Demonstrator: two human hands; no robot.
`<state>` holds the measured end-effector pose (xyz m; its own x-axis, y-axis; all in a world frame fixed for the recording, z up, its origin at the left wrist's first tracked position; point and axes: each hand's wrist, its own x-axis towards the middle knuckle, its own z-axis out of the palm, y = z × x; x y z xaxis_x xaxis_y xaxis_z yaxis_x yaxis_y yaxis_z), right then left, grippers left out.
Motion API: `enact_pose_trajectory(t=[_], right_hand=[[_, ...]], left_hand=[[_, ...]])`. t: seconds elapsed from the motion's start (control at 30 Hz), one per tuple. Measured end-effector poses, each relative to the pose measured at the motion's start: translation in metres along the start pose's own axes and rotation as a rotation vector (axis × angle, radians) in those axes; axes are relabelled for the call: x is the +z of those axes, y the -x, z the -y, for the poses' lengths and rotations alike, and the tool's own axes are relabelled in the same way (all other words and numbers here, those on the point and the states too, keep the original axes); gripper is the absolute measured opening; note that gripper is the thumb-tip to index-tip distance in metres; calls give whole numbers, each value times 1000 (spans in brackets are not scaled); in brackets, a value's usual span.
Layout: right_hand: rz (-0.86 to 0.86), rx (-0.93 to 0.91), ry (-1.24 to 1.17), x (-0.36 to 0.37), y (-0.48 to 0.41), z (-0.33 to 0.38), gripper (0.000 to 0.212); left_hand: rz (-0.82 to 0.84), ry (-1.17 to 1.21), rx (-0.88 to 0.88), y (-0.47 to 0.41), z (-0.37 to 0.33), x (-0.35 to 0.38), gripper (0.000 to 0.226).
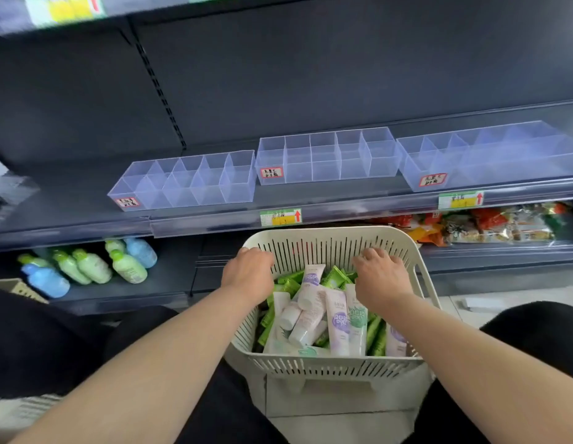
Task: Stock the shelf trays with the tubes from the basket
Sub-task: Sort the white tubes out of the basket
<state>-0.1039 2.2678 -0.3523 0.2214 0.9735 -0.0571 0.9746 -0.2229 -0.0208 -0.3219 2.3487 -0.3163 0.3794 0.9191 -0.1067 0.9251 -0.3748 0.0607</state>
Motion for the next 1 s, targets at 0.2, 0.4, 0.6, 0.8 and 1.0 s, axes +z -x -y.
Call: enact_pose_trajectory(t=[0.2, 0.4, 0.6, 0.8, 1.0], right_hand=[[-49, -45, 8, -15, -25, 23, 51], [-266, -123, -25, -50, -79, 41, 58], [-292, -173, -13, -91, -154, 69, 66], [-129, -134, 45, -84, -170, 66, 67], [-198, -138, 165, -84, -155, 41, 55]], left_hand=[[-163, 123, 70, -22, 11, -3, 38], [-424, 75, 199, -71, 34, -19, 52], [-416, -22, 18, -125, 51, -50, 65], [-345, -54, -69, -137, 67, -44, 44], [-350, -22, -55, -137, 45, -42, 29]])
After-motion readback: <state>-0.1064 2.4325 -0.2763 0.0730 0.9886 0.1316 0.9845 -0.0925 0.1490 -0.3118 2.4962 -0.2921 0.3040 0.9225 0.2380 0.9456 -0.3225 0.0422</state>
